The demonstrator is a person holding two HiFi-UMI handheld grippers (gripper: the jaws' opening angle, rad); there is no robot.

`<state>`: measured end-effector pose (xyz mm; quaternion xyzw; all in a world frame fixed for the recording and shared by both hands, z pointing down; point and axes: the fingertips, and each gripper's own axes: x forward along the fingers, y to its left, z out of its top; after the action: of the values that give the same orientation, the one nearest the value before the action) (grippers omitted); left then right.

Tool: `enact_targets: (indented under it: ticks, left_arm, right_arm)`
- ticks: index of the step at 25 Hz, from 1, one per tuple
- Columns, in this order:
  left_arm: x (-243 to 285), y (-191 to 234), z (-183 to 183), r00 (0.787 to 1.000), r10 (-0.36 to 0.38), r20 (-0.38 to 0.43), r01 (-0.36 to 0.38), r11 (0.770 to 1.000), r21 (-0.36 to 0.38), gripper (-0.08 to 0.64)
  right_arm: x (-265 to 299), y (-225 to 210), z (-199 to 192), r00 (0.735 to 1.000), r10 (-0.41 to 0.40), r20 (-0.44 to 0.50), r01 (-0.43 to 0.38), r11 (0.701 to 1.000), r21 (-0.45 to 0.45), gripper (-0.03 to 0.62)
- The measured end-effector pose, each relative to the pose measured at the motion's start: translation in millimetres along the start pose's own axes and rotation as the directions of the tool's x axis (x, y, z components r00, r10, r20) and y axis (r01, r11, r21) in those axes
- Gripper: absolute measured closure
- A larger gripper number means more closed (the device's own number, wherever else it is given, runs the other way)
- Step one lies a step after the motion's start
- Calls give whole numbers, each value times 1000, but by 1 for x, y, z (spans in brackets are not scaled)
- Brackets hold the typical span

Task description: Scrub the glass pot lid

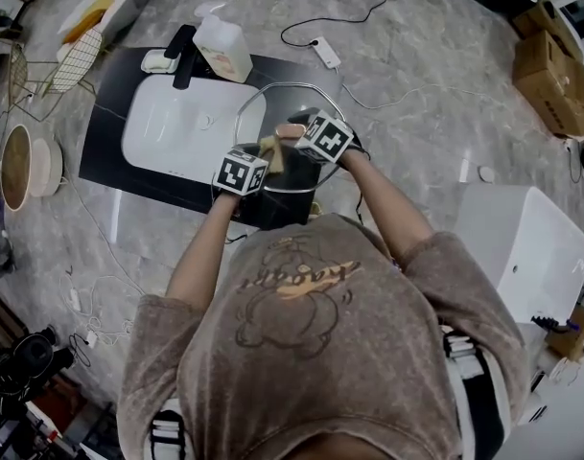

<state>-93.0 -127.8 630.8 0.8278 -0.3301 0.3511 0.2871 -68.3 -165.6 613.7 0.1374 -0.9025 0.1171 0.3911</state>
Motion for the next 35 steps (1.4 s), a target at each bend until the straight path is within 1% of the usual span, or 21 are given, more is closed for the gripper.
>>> enact_targets:
  ticks: [2,5,13,16,18,20,22,24,28,33,35]
  left_arm:
    - [1,-6,-2,1000,15,0,-15,1000,-19,495]
    - [4,-18,-3,1000,10,-7,-10,998,-58,495]
    - [6,-25,-5,993,116,-17,-117,989,-94,497]
    - [9,-29,-4,991,134,-18,-135,986,-98,497]
    - [9,-35,-4,991,130,-21,-131,985,-112,497]
    - [10,-44,-4,994,110,-25,-112,986,-126,497]
    - [16,-55,-4,996,90,-18,-92,990,-110,497]
    - [23,-61,-1,996,92,-8,-93,992,-84,497]
    - [26,-67,-2,995,83,-46,-87,993,-86,497]
    - [30,-71,9,998,66,-14,-68,992,-109,497]
    - [34,-76,11,998,53,-15,-54,993,-109,497]
  right_arm:
    - [-1,0,0,1000,1,-1,-1,1000,2,371]
    - [-1,1,0,1000,2,0,-2,1000,5,371]
    - [2,2,-3,1000,6,3,-6,1000,13,371]
    - [2,1,-3,1000,7,2,-7,1000,15,371]
    - [2,1,-1,1000,10,1,-10,1000,16,371]
    - [1,1,0,1000,11,0,-11,1000,16,371]
    - [0,1,0,1000,9,0,-9,1000,20,371]
    - [1,0,-1,1000,6,2,-6,1000,21,371]
    - [1,0,-1,1000,10,2,-10,1000,20,371]
    - [0,0,0,1000,14,8,-14,1000,24,371]
    - [0,-1,0,1000,11,12,-11,1000,26,371]
